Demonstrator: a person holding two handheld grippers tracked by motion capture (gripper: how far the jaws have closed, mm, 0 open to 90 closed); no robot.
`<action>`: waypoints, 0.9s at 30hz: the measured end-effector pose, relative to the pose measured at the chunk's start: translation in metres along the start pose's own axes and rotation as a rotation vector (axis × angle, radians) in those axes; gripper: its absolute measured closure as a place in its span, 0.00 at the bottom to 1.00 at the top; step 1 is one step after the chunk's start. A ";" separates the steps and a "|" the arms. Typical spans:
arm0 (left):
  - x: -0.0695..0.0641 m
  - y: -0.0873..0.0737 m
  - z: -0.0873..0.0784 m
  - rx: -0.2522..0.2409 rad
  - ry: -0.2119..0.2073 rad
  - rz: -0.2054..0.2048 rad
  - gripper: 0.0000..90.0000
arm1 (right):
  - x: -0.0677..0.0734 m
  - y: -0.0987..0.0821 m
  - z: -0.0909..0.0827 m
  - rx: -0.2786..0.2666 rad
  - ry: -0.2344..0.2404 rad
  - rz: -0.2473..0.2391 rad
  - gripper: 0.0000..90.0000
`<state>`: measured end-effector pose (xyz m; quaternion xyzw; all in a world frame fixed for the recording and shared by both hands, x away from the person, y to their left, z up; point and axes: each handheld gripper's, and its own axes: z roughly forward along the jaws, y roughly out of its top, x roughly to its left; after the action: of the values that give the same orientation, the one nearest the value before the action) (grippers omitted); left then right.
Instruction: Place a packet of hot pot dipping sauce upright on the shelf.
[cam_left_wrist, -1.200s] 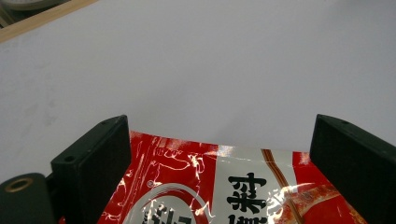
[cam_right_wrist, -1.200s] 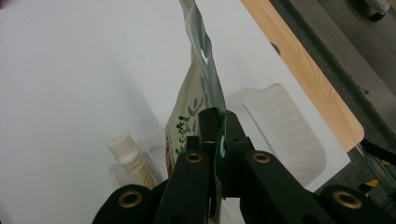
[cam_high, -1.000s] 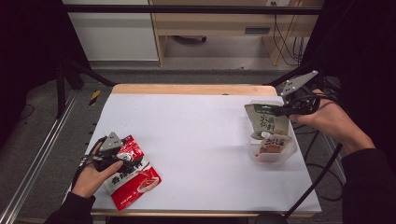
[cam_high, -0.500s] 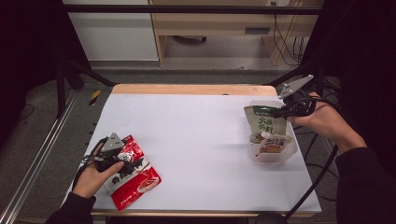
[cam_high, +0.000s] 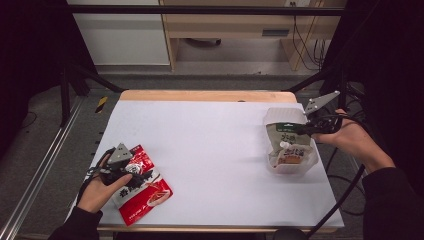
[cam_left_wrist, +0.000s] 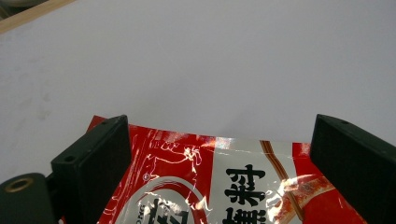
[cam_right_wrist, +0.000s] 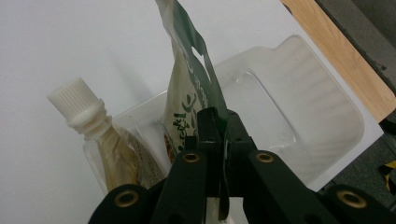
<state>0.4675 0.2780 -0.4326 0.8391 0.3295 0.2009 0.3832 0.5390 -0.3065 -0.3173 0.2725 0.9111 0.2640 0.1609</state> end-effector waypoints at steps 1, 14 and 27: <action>0.000 0.000 0.000 0.000 0.000 0.001 0.06 | 0.000 -0.001 -0.001 0.002 0.001 0.008 0.97; 0.002 -0.002 -0.003 -0.004 0.012 -0.001 0.06 | 0.000 -0.011 -0.006 -0.017 -0.039 0.071 0.78; 0.007 -0.010 -0.006 -0.007 0.082 -0.014 0.08 | 0.017 0.006 -0.026 -0.136 -0.087 0.086 0.47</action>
<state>0.4645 0.2906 -0.4359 0.8266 0.3502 0.2334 0.3737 0.5164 -0.3022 -0.2949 0.3108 0.8707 0.3198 0.2071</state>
